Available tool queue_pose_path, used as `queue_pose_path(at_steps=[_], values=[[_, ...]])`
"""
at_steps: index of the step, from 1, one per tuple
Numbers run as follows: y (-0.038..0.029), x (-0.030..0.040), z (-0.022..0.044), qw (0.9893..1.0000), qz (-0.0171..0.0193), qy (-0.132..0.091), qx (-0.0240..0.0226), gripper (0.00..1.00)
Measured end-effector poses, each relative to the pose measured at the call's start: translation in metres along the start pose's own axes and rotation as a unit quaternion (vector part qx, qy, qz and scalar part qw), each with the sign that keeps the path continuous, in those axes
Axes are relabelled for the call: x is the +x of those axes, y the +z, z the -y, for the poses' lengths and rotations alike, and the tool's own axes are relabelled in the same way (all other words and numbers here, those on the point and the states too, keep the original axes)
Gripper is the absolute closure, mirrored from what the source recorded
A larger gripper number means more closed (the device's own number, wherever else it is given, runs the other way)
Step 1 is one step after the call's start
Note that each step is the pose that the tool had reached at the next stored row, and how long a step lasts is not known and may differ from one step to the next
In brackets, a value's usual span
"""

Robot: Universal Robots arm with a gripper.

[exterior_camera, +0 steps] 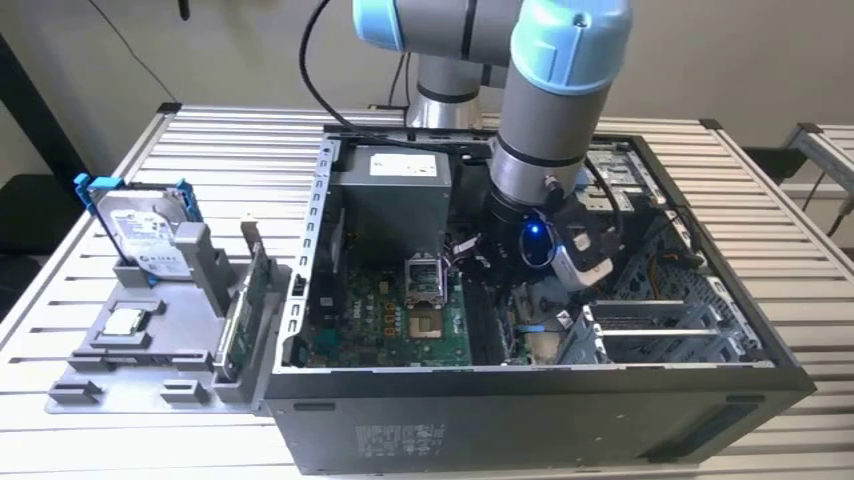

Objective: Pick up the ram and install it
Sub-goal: 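Insert the ram into the slot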

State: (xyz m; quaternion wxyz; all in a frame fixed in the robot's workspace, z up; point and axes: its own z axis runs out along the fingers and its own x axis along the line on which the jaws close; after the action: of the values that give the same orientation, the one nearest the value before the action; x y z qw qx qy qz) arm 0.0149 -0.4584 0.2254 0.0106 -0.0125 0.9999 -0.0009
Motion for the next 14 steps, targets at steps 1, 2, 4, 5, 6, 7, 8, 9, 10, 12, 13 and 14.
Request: queue_pose_path(at_steps=[1, 2, 4, 5, 6, 7, 8, 9, 10, 12, 13, 14], values=[[0.0003, -0.0004, 0.0, 1.0, 0.0, 0.0, 0.0001, 0.85], [0.0008, -0.0008, 0.0, 1.0, 0.0, 0.0, 0.0, 0.85], [0.0019, -0.0019, 0.0, 1.0, 0.0, 0.001, 0.0, 0.85], [0.0025, -0.0019, 0.0, 1.0, 0.0, 0.001, 0.0, 0.85], [0.0032, -0.0019, 0.0, 1.0, 0.0, 0.002, 0.0, 0.85], [0.0039, -0.0019, 0.0, 1.0, 0.0, 0.003, 0.0, 0.85], [0.0042, -0.0019, 0.0002, 1.0, 0.0, 0.004, 0.0001, 0.85], [0.0045, -0.0018, 0.0002, 1.0, 0.0, 0.005, 0.0001, 0.85], [0.005, -0.0019, 0.0002, 1.0, 0.0, 0.006, 0.0001, 0.85], [0.0068, -0.0019, 0.0001, 1.0, 0.0, 0.01, 0.0001, 0.85], [0.0073, -0.0019, 0.0002, 0.9999, 0.0, 0.011, 0.0002, 0.85], [0.0074, -0.0018, 0.0003, 0.9999, -0.0001, 0.012, 0.0004, 0.85]])
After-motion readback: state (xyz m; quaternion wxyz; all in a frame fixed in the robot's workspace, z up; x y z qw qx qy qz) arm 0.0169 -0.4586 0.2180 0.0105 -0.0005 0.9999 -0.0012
